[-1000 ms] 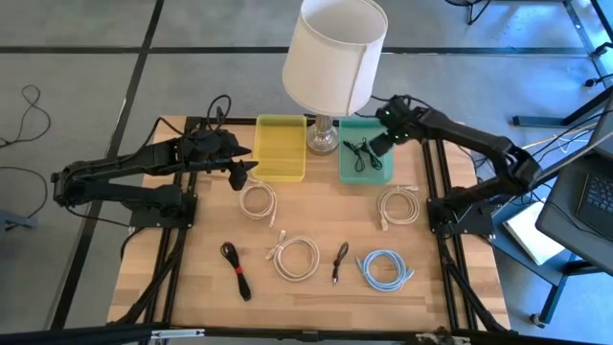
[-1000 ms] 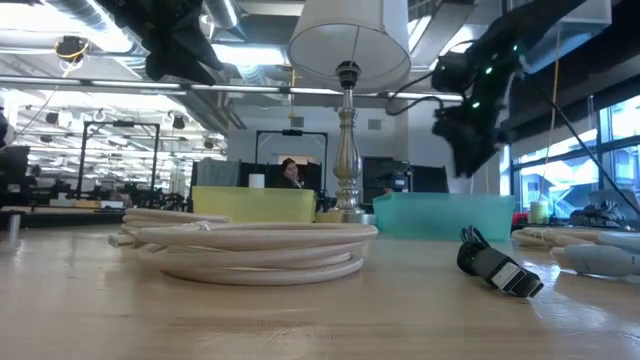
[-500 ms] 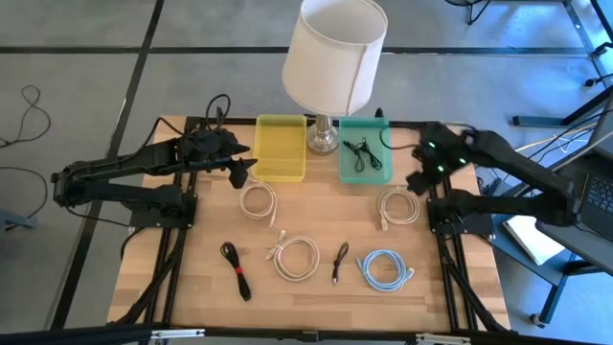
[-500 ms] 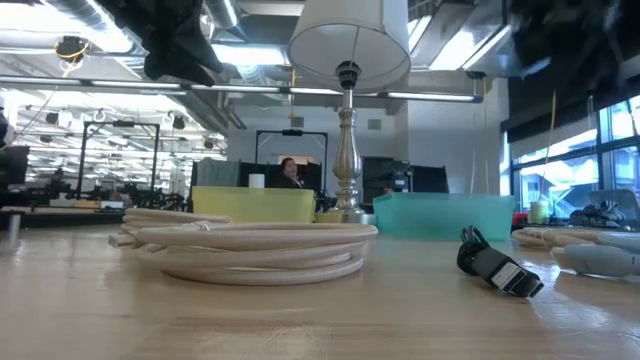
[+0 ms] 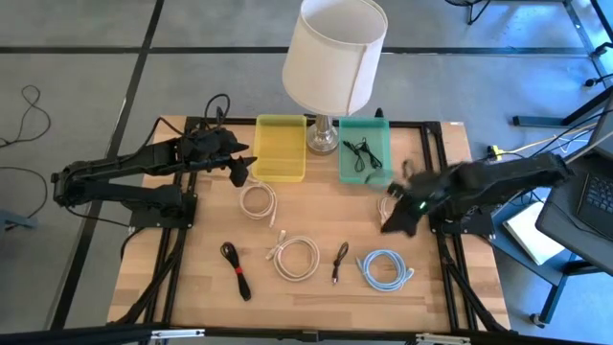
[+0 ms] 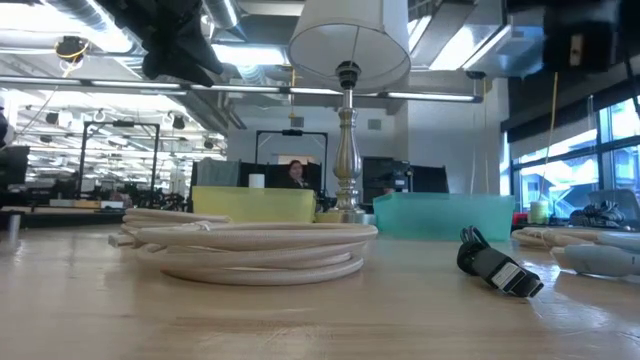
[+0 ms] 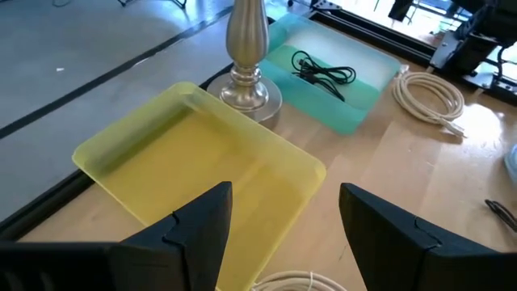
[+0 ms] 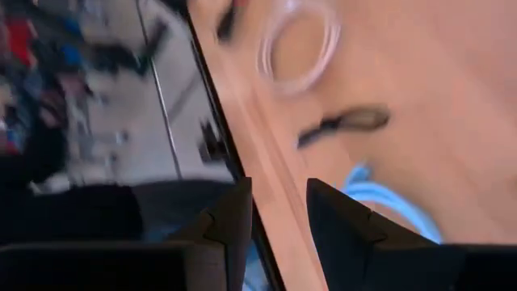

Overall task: Pick & Place USB Port
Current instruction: Put the black USB cable into the blue bin

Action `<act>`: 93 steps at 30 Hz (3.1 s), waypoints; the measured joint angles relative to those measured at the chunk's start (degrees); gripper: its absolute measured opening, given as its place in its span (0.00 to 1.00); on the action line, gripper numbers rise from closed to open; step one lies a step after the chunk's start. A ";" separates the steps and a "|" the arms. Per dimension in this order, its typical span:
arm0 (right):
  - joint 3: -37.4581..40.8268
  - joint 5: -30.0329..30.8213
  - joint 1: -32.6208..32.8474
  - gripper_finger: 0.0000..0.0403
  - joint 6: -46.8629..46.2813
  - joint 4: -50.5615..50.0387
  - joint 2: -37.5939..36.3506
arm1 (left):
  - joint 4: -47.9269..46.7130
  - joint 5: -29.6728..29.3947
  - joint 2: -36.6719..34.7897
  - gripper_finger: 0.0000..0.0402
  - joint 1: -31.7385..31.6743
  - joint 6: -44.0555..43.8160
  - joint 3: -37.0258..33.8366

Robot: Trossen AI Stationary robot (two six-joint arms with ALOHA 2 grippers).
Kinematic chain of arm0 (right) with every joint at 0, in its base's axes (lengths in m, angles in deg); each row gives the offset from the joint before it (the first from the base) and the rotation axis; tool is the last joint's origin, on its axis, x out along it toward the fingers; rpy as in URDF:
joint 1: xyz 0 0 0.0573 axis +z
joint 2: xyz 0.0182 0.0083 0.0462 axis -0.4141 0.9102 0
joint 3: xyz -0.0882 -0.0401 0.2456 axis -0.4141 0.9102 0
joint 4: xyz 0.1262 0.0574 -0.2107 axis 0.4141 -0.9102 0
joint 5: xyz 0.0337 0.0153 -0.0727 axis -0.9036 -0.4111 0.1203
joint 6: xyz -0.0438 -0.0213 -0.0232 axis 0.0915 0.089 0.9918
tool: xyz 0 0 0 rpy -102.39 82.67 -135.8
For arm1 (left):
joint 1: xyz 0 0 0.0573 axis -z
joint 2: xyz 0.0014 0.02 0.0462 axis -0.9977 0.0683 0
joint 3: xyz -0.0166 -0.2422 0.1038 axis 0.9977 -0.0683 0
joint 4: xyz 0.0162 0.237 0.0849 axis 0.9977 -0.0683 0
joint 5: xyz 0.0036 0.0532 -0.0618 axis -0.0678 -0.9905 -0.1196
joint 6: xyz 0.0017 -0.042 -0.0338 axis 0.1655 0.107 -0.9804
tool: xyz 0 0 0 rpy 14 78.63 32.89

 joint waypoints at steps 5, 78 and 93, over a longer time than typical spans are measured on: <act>6.69 -0.45 10.05 0.30 -3.71 5.95 8.37 | 0.02 -0.20 0.01 0.56 0.00 -0.21 0.00; -38.61 21.08 14.62 0.37 -51.45 -15.39 72.05 | -7.47 12.51 0.00 0.56 0.07 11.95 0.00; -57.04 33.52 19.33 0.09 -49.74 -43.71 69.88 | -8.27 12.49 -0.01 0.56 0.07 11.95 0.00</act>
